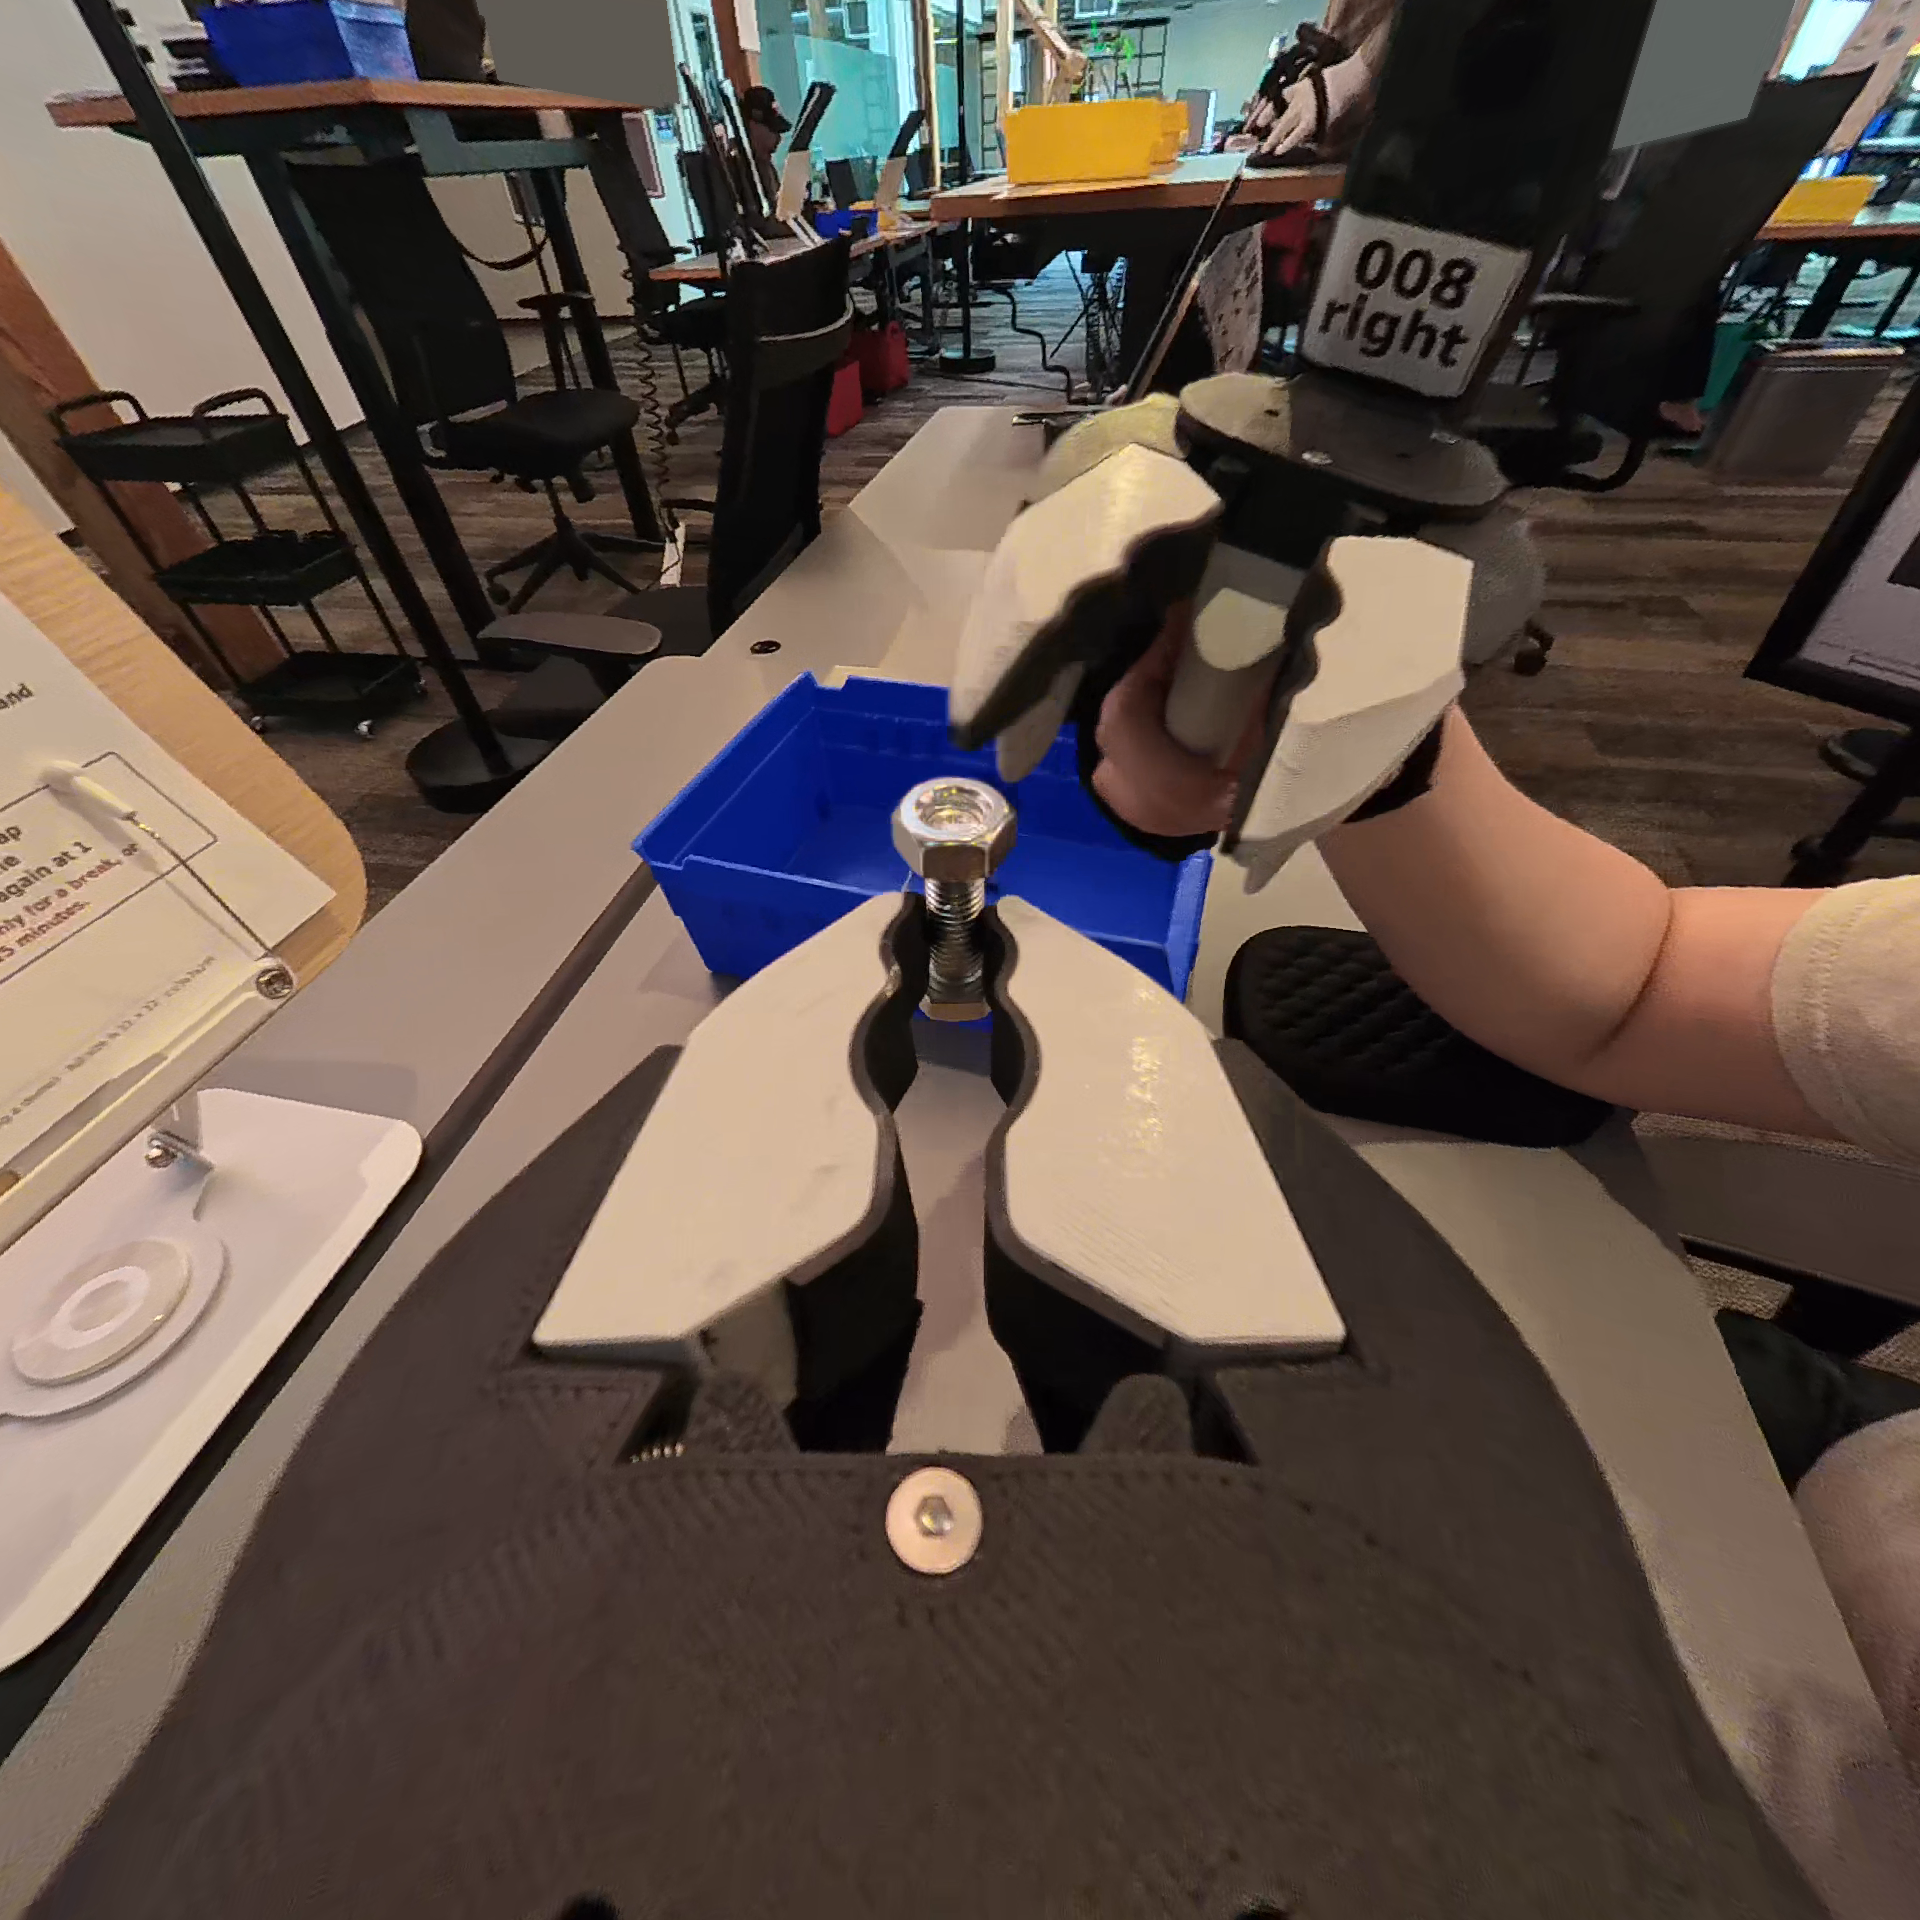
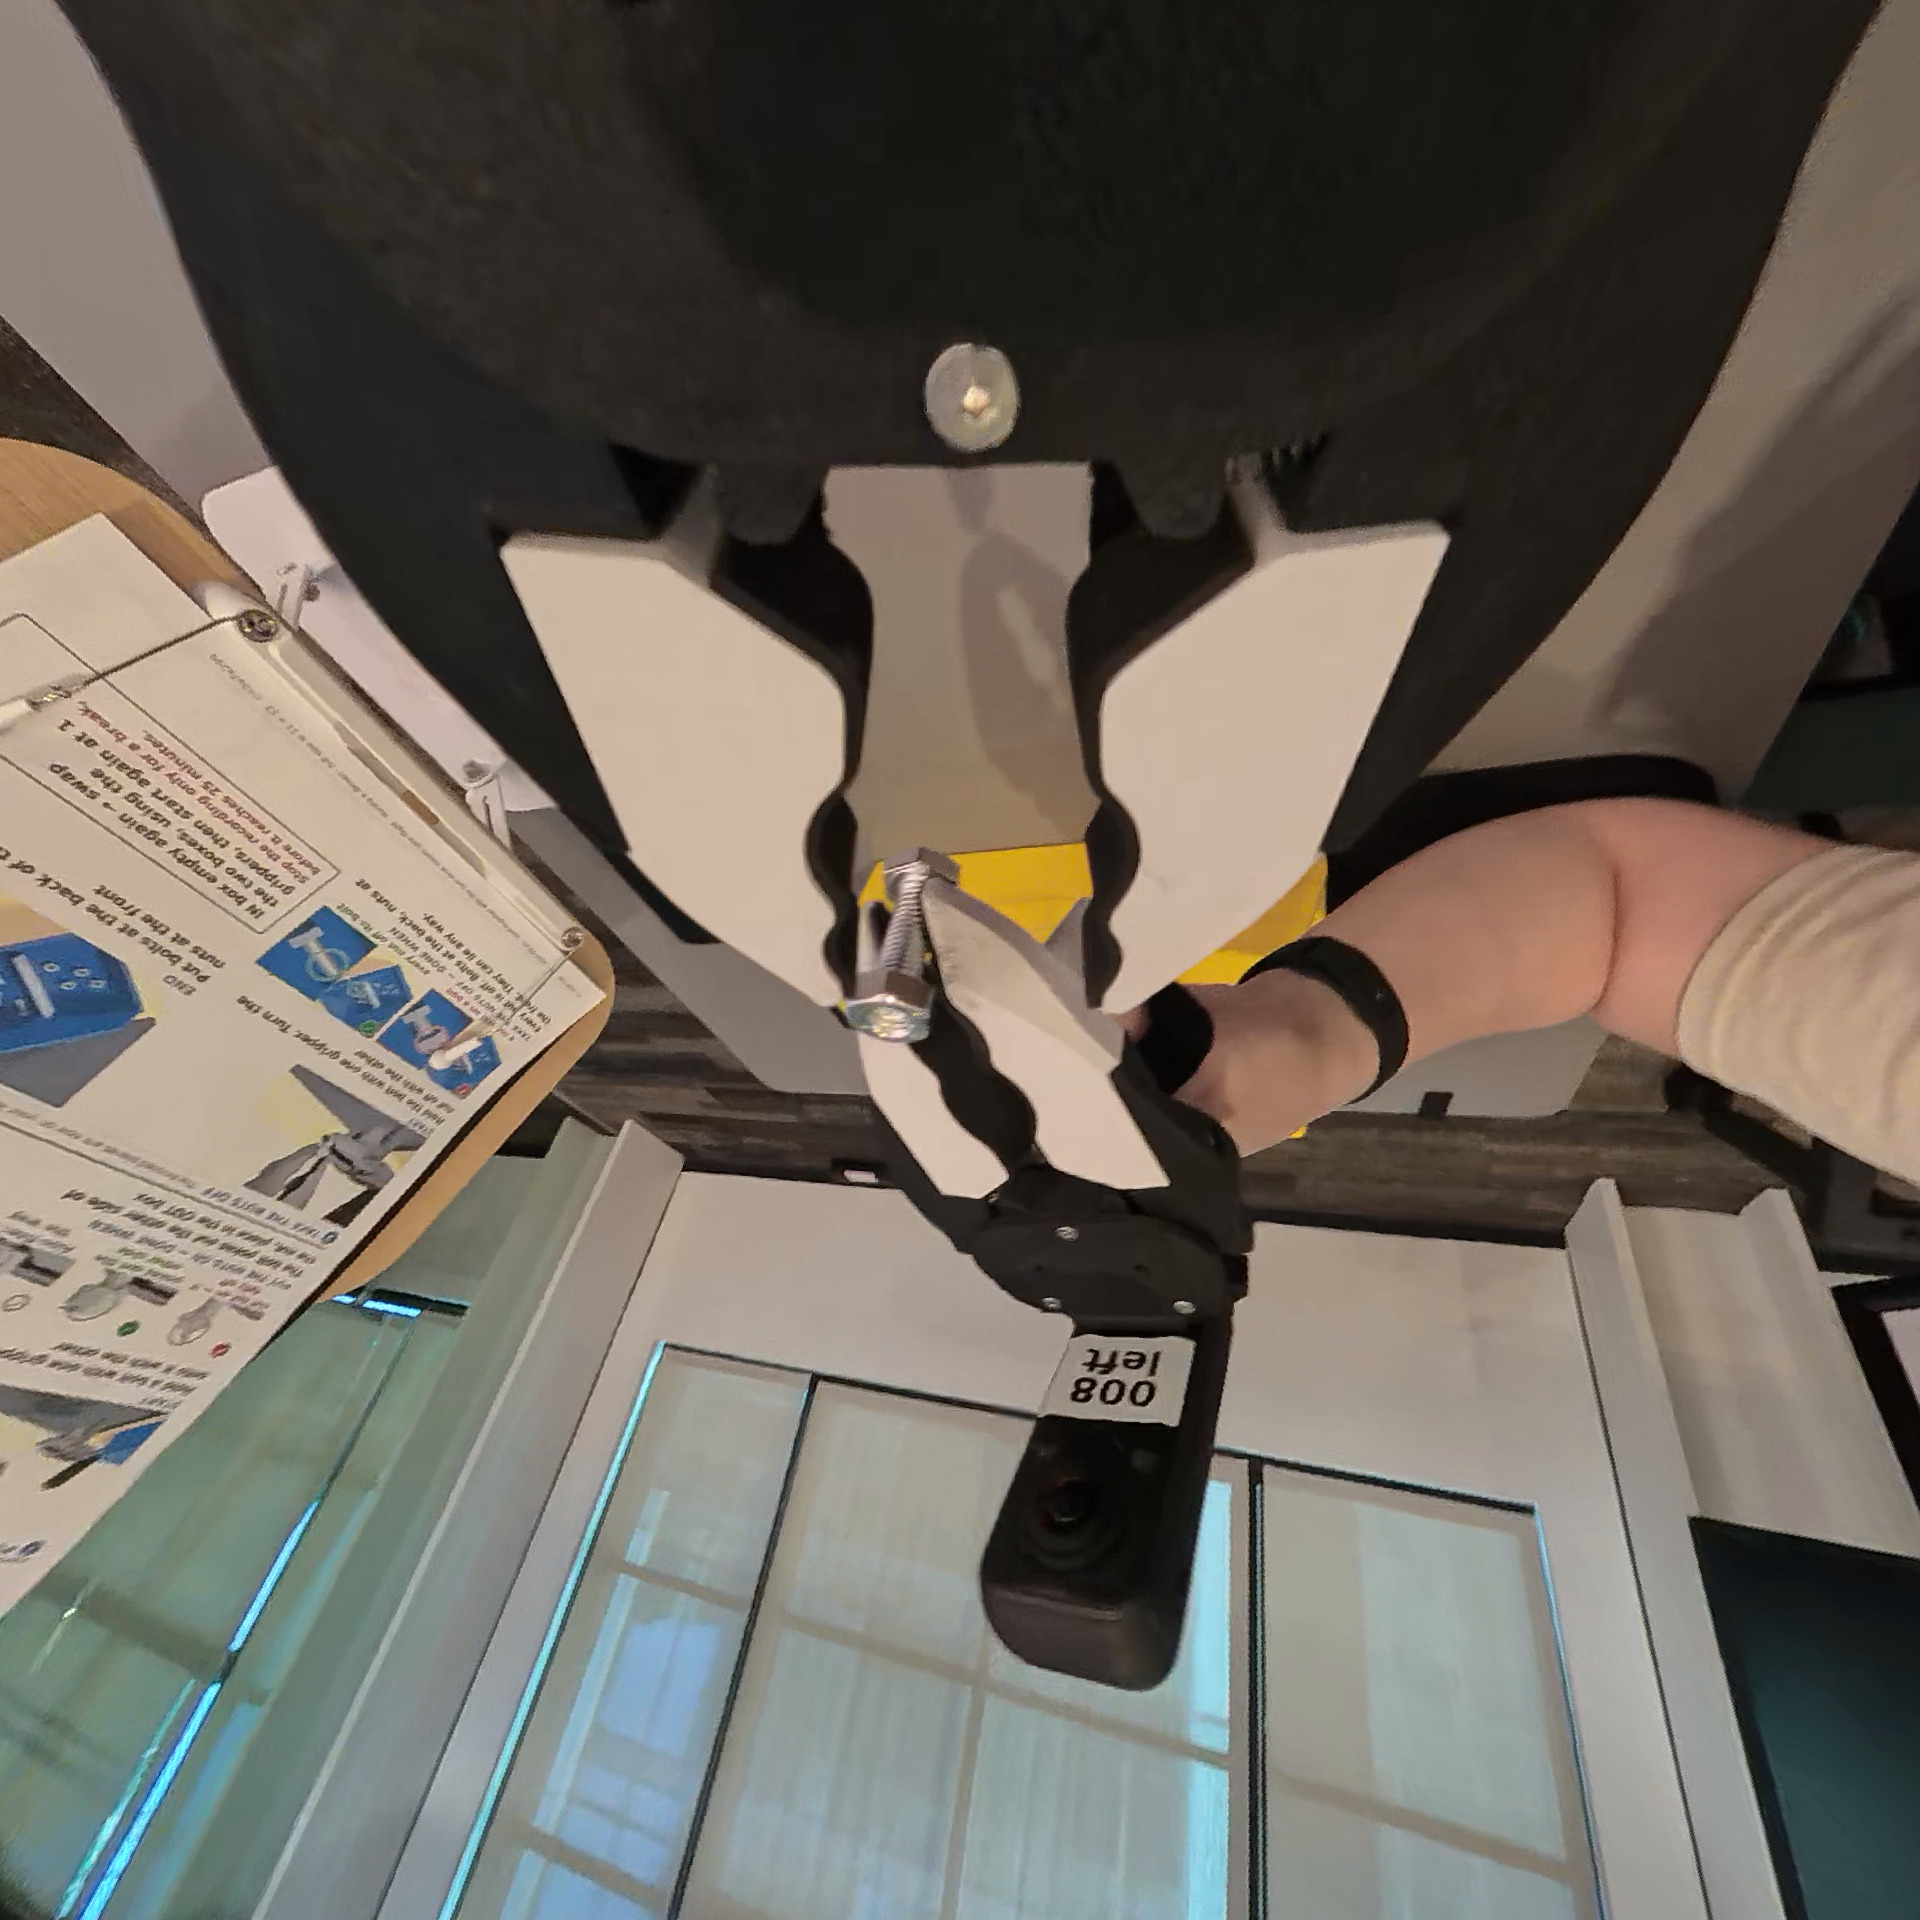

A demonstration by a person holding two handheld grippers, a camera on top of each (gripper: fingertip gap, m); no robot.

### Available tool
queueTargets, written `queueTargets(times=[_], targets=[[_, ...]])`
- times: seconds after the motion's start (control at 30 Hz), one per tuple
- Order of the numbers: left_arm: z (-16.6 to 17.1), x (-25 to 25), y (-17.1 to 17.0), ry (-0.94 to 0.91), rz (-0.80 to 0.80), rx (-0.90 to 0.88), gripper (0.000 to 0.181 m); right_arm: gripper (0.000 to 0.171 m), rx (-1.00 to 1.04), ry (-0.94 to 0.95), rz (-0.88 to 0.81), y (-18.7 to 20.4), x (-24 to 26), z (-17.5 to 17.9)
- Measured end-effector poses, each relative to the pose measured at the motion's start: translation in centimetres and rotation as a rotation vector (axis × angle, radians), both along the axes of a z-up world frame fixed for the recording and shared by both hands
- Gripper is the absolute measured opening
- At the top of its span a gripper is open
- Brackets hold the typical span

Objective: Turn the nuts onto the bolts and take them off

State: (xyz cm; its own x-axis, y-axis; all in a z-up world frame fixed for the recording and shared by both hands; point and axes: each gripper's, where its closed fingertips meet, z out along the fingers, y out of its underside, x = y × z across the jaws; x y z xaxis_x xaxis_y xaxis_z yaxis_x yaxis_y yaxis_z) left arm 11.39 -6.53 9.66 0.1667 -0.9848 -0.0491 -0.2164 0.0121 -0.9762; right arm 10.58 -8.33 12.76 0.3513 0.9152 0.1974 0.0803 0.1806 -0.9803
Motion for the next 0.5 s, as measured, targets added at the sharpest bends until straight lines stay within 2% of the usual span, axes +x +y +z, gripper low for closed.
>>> queueTargets(times=[0.07,0.2,0.27,0.37,0.5], targets=[[0.0,0.3,-0.4,0.005,-0.016,0.003,0.009,0.051,0.003,-0.003,-0.007,0.2,-0.3,-0.2],[-0.1,0.1,0.1,0.001,0.006,-0.007,0.009,0.054,-0.009,-0.053,0.033,-0.4,-0.8,-1.0],[0.1,-0.5,0.9,-0.014,0.043,-0.013,0.009,0.036,0.011,-0.064,0.083,-1.3,-0.6,-0.8],[0.4,-0.5,0.5,-0.035,-0.002,-0.053,0.009,0.037,0.011,-0.029,0.0,-0.2,0.0,-0.2],[0.0,0.2,-0.6,-0.008,-0.042,-0.046,0.009,0.051,-0.028,-0.024,-0.035,1.1,-0.2,-0.9]])
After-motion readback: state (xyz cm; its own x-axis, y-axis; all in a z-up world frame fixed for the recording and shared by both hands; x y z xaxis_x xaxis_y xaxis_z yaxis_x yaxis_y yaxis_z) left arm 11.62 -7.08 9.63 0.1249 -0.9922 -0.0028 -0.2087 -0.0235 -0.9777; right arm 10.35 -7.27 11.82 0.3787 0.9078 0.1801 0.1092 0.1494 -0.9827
